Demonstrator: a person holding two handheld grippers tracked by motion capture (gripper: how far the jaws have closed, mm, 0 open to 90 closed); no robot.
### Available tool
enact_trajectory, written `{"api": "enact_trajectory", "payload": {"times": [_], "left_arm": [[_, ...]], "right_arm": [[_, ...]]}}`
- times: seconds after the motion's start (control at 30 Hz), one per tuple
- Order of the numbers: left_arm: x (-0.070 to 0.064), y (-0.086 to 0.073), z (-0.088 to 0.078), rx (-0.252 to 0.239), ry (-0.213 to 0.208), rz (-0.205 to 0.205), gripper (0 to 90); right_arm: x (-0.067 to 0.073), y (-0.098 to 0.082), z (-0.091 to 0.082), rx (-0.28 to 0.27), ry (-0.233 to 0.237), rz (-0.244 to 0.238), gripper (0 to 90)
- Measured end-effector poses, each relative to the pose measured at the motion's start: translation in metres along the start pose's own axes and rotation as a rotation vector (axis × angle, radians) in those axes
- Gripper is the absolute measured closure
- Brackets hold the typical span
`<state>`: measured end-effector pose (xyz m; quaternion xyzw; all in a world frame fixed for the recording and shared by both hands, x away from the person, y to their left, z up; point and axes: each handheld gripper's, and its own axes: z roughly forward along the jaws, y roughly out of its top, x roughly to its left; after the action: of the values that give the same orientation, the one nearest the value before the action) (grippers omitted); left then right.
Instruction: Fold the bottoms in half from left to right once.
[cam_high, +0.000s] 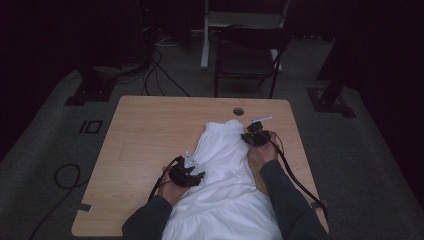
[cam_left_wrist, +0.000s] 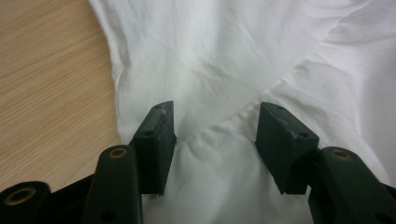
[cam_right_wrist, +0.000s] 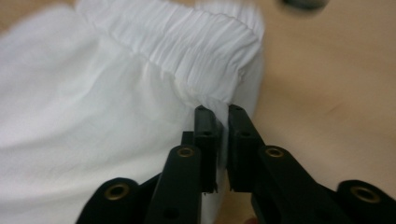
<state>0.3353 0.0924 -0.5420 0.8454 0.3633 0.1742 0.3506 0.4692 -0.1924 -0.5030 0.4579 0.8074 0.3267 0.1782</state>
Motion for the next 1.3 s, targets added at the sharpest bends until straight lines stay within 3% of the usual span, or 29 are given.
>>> {"api": "enact_trajectory", "payload": {"times": [0.1,0.2,0.37,0.53,0.57,0.73,0.9,1.0,1.07,1.17,1.2,1.3], "left_arm": [[-0.002,0.0,0.001,-0.009,-0.003,-0.017,45.8],[-0.002,-0.002,0.004,-0.004,-0.015,-0.035,45.8],[-0.003,-0.002,0.006,0.009,-0.021,-0.038,46.1],[-0.001,-0.002,0.007,0.014,-0.034,-0.041,46.1],[-0.001,-0.002,0.007,0.016,-0.035,-0.043,46.1],[-0.002,-0.003,0.008,0.015,-0.039,-0.048,46.2],[-0.002,-0.003,0.008,0.012,-0.038,-0.049,46.3],[-0.002,-0.003,0.008,0.01,-0.037,-0.049,46.3],[-0.002,-0.004,0.008,0.006,-0.037,-0.051,46.3],[-0.001,-0.003,0.008,0.008,-0.039,-0.051,46.3],[-0.001,-0.003,0.008,0.009,-0.039,-0.05,46.3],[-0.001,-0.002,0.007,0.016,-0.041,-0.055,46.6]], "right_arm": [[-0.003,0.019,-0.012,-0.077,-0.037,-0.046,85.6],[-0.009,0.033,-0.01,-0.109,-0.074,-0.011,84.6],[-0.017,0.024,0.027,0.017,-0.111,0.02,79.4],[-0.023,0.013,0.042,0.049,-0.131,0.079,56.2],[-0.025,0.012,0.043,0.047,-0.128,0.097,54.4],[-0.034,0.011,0.041,-0.002,-0.023,0.23,45.9],[-0.032,0.013,0.037,-0.054,0.038,0.235,28.3],[-0.032,0.01,0.045,-0.008,-0.001,0.254,21.6],[-0.033,0.007,0.05,0.024,0.012,0.272,27.5],[-0.027,0.004,0.054,0.035,-0.001,0.213,49.2],[-0.025,0.004,0.054,0.037,-0.004,0.214,53.8],[-0.025,0.004,0.054,0.03,0.007,0.261,67.2]]}}
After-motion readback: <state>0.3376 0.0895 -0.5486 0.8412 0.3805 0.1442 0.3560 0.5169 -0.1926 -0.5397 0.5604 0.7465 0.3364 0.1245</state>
